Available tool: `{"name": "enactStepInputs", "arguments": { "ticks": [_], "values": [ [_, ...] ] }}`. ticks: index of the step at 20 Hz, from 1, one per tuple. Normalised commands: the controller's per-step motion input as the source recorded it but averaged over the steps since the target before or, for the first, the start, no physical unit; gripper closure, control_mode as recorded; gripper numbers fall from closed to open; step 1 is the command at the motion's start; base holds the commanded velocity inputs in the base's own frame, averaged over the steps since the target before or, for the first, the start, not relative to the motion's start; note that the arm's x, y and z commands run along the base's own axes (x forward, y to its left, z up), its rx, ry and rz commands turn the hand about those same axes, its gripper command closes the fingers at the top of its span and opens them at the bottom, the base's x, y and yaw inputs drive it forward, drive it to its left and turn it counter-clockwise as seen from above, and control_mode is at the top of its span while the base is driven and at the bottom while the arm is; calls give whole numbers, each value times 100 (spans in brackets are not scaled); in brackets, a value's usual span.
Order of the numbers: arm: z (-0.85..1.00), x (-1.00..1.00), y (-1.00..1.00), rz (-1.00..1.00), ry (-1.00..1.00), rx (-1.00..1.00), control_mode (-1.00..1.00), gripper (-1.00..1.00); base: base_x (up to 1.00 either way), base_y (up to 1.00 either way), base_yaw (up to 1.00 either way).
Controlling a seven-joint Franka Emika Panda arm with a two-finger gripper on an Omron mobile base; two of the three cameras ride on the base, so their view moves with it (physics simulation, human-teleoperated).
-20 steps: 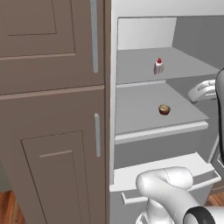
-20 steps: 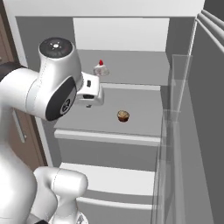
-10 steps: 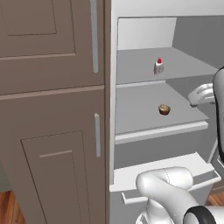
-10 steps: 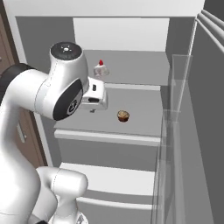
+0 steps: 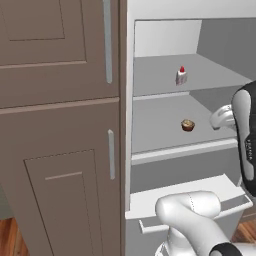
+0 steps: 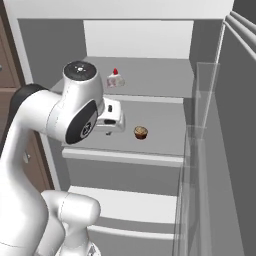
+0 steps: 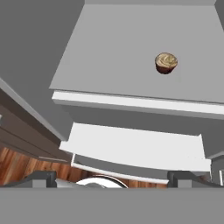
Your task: Take the cake and cupcake from the fridge and place them on the empty tray on the dining counter.
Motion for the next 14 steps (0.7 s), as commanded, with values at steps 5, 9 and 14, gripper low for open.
{"name": "enactStepInputs", "arguments": {
  "ticks": [5, 9, 14],
  "values": [
    [-26, 22, -6, 0, 0, -6, -100, -100, 0, 0, 0],
    [-18, 22, -9, 0, 0, -6, -100, -100, 0, 0, 0],
    [-14, 22, -12, 0, -1, -3, -100, -100, 0, 0, 0]
  ]
}}
